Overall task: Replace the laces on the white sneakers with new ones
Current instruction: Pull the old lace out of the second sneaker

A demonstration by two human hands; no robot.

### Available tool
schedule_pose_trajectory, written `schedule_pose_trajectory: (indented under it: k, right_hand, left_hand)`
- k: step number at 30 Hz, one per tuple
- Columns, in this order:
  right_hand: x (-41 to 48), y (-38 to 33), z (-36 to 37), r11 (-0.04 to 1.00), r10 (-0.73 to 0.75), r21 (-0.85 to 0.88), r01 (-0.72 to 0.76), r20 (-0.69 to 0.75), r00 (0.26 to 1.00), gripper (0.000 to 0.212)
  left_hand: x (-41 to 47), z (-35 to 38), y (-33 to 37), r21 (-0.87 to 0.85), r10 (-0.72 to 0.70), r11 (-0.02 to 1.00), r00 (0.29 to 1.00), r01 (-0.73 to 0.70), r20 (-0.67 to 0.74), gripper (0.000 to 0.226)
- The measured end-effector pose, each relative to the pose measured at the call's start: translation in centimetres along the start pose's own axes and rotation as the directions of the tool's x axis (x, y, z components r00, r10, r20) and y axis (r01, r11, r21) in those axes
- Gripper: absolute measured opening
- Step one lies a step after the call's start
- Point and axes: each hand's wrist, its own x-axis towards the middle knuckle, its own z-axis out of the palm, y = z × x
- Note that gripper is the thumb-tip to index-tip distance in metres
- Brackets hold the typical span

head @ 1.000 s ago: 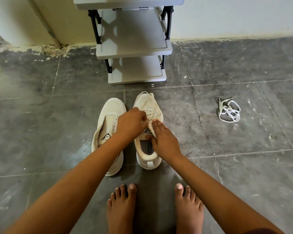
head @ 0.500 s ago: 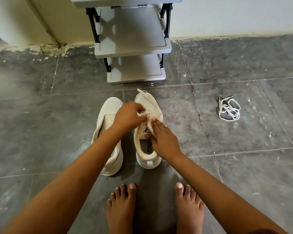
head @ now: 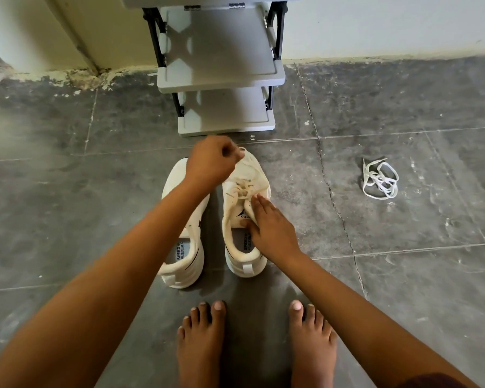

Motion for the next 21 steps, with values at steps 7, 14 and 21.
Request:
schedule_pose_trajectory:
  k: [7, 14, 21]
  right_hand:
    - [-0.1, 0.2, 0.1, 1.000, -0.006, 0.014, 0.006, -0.002, 1.000, 0.058]
    - [0.0, 0.2, 0.2, 1.000, 0.008, 0.022, -0.007, -0.010, 1.000, 0.059]
    - [0.1, 0.0, 0.1, 1.000, 0.012, 0.010, -0.012, -0.012, 1.000, 0.057]
  left_hand:
    - [-3.1, 4.0, -2.7, 0.485, 0.048, 0.862, 0.976, -0.148, 0.213, 0.025]
    - [-3.3, 5.1, -3.4, 0.352, 0.069, 0.927, 0.983, -0.126, 0.170, 0.019]
    - [-4.4, 2.5, -2.1, -0.524, -0.077, 0.828, 0.966, 0.199, 0.245, 0.004]
